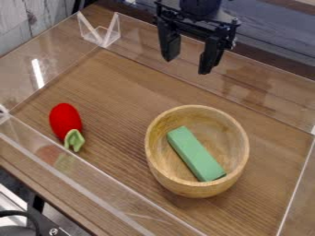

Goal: Remove the green block from the brown bowl and put it on the table

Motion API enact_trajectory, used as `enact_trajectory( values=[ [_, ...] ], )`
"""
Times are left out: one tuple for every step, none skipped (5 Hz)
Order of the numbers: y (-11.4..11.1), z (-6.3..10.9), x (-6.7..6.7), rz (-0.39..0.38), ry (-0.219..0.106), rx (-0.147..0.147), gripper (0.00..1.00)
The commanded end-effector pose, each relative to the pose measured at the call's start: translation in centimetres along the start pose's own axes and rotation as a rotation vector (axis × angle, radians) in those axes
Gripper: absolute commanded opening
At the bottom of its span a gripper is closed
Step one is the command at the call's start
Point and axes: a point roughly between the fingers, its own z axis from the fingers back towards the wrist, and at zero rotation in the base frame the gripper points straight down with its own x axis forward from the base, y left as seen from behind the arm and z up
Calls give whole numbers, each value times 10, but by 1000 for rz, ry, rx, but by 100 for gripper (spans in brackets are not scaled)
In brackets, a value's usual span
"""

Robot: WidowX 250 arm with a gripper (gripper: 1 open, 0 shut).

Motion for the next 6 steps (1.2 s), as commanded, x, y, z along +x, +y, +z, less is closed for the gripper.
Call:
enact_trajectory(
  values=[
    [-3, -15, -11, 119, 51, -15, 100],
    [-10, -47, -35, 309, 131, -54, 100],
    [-31, -75, -54, 554, 148, -115, 100],
    [-46, -94, -60, 795, 119, -188, 100],
    [-51, -96, -55, 890, 101, -214, 100],
    [-54, -97, -52, 915, 93, -220, 100]
  ],
)
